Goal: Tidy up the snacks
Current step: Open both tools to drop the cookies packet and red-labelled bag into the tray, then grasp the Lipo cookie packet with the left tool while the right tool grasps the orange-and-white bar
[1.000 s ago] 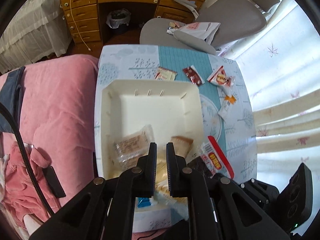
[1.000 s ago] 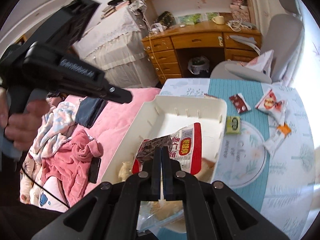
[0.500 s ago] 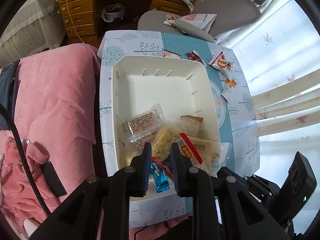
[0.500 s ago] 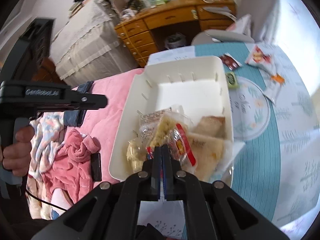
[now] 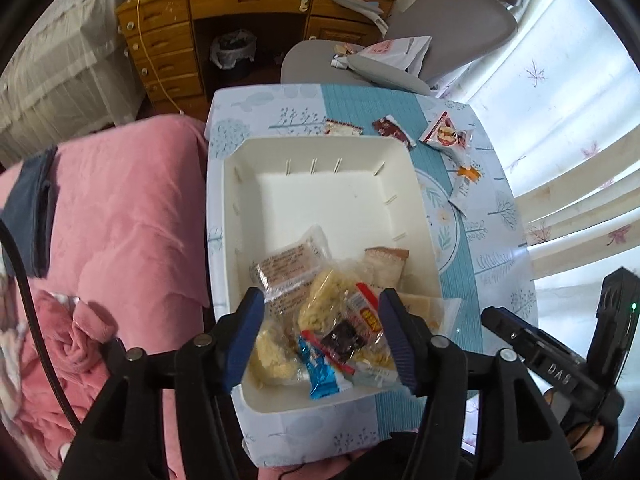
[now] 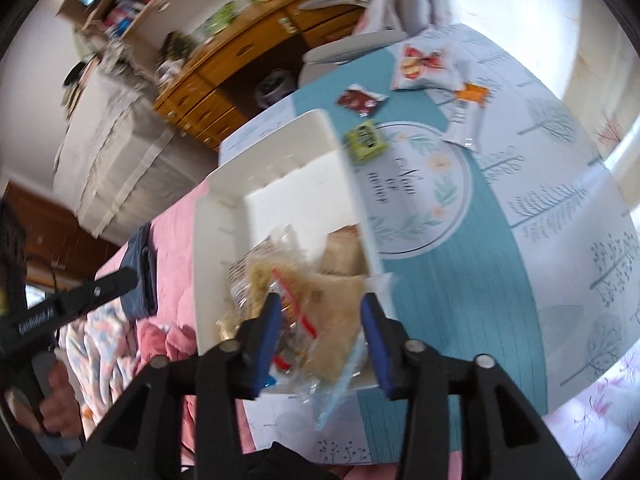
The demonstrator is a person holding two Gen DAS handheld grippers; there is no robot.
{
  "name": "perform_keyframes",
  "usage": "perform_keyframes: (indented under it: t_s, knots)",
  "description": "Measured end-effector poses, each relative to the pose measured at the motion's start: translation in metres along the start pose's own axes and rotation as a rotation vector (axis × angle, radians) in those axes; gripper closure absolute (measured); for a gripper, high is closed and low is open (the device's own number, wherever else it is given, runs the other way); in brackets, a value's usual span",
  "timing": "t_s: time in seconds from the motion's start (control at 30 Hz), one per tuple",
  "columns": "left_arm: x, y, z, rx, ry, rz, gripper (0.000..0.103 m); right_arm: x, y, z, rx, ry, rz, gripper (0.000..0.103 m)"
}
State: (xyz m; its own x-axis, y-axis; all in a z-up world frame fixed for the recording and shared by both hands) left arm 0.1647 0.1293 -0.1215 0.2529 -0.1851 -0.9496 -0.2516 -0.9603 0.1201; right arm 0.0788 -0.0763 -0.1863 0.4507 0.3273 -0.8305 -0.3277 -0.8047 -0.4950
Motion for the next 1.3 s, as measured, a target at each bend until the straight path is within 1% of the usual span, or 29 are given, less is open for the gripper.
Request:
perform_keyframes:
  t_s: [0.03,0.13,0.37,0.57,0.67,0.7,0.8,0.97,1.03,1.17,1.3]
  knots:
    - [0.001,0.005,-0.003,0.005,0.003,-0.007,0.038,-0.001,0.008,-0.005,0.023,-0.004,0.003,0.055]
    - [0.003,0.019,-0.013,0.012,0.011,-0.009,0.038,-0.003,0.027,-0.019,0.069,-0.011,0.005,0.051]
    - [0.015,0.050,-0.047,0.010,0.018,-0.025,0.030,-0.006,0.069,-0.059,0.138,-0.022,0.009,0.038]
    - [0.036,0.075,-0.085,0.003,0.010,-0.059,0.027,0.002,0.103,-0.096,0.210,-0.039,-0.001,0.034]
    - [0.049,0.084,-0.104,-0.004,-0.002,-0.079,0.023,0.009,0.119,-0.111,0.238,-0.049,0.003,0.032]
    - [0.056,0.087,-0.112,-0.011,-0.018,-0.090,0.021,0.013,0.125,-0.118,0.251,-0.055,0.008,0.031]
    - [0.076,0.089,-0.133,-0.035,-0.064,-0.109,0.021,0.025,0.139,-0.131,0.280,-0.072,0.018,0.031]
    - [0.101,0.088,-0.165,-0.052,-0.085,-0.159,0.021,0.046,0.156,-0.155,0.296,-0.085,0.047,0.031]
    - [0.114,0.087,-0.176,-0.064,-0.095,-0.153,0.021,0.054,0.161,-0.164,0.296,-0.084,0.061,0.031]
    - [0.144,0.081,-0.195,-0.091,-0.127,-0.184,0.021,0.067,0.167,-0.178,0.268,-0.061,0.089,0.031]
    - [0.178,0.074,-0.207,-0.121,-0.169,-0.200,0.021,0.082,0.166,-0.188,0.222,-0.037,0.091,0.031]
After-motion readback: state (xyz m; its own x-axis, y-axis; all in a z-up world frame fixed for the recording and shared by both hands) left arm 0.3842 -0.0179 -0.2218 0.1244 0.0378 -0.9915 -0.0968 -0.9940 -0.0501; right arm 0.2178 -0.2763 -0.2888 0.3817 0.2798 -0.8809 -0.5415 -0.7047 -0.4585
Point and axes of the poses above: each gripper's, at about its wrist camera, not at the fingertips, and x roughly the way its jaws point, y to its right, z to its underside, the point moved 6 cm from there along x, roughly the way its jaws point, and after that the axes turned 3 degrees about -z, right-handed, at the moved point
